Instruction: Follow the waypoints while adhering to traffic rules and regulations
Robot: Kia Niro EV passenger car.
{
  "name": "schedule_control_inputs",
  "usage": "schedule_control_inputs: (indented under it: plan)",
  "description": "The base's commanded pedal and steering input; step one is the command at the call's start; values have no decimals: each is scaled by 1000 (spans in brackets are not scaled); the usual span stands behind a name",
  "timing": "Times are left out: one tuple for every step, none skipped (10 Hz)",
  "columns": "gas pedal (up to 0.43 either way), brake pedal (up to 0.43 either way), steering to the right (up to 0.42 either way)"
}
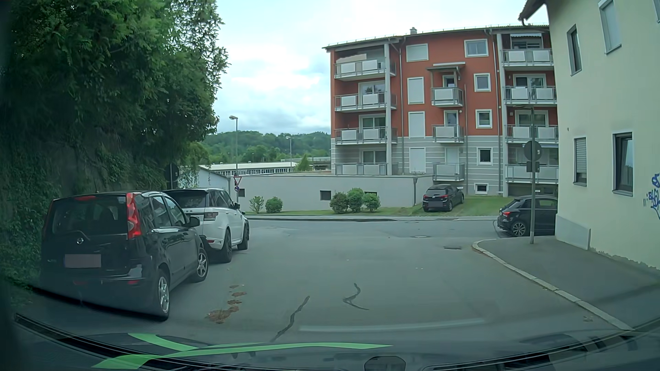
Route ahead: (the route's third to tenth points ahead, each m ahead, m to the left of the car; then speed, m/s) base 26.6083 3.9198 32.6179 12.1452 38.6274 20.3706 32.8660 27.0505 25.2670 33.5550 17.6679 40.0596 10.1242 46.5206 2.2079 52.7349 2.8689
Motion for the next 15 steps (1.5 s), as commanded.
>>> schedule_control_inputs:
  plan:
    - [0, 213, -54]
    - [0, 213, -54]
    - [0, 201, -51]
    - [0, 201, -48]
    - [0, 201, -46]
    - [0, 207, -45]
    - [0, 195, -45]
    - [0, 183, -45]
    - [0, 177, -45]
    - [0, 177, -44]
    - [0, 177, -42]
    - [0, 171, -42]
    - [0, 165, -41]
    - [0, 122, -41]
    - [0, 79, -39]
